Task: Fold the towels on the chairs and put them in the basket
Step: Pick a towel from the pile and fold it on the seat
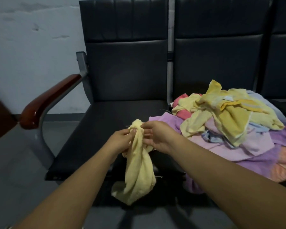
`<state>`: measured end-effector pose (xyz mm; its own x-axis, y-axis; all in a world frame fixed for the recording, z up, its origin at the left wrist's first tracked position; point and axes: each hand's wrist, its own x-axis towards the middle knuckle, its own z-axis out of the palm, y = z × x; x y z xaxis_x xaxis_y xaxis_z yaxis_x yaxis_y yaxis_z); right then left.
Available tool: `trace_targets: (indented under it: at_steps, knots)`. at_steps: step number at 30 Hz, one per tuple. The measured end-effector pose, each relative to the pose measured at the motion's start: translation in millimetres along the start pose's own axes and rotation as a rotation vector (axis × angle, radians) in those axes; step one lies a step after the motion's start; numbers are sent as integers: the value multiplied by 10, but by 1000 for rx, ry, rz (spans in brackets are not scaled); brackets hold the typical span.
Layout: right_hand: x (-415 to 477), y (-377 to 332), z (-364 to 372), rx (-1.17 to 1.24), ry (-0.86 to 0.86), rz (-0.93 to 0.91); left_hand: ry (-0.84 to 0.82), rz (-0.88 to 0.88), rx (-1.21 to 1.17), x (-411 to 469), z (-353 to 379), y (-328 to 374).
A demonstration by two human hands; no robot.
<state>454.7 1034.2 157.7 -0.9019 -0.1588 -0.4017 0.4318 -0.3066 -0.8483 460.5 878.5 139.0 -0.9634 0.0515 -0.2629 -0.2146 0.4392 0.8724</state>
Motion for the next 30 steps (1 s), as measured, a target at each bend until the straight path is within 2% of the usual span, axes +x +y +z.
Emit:
trace_targets:
  at_steps: [3, 5, 8, 11, 14, 17, 22, 26, 28, 30]
  knots:
    - [31, -21, 3, 11, 1, -21, 118, 57, -105, -3, 13, 78]
    - [21, -36, -12, -108, 13, -91, 218, 121, -143, 9, 14, 135]
    - [-2, -58, -61, -406, 57, -223, 204, 141, -302, 6, 9, 189]
    - [33, -81, -169, -460, 95, -260, 147, 116, -517, -8, -52, 242]
    - [36, -105, -233, -351, -70, -63, 128, 87, -691, -17, -118, 302]
    - [-1, -108, -234, -181, -200, 54, 82, 46, -677, -29, -96, 331]
    - [-92, -150, -187, -53, -149, 89, 110, -16, -668, -17, -89, 326]
    - [-96, -216, -216, 126, -149, 5, 171, -117, -706, 11, -218, 274]
    - [-112, -260, -241, 225, -148, -5, 131, -126, -784, 8, -318, 262]
    - [-126, -289, -271, 265, -135, -23, 36, -55, -730, 1, -403, 276]
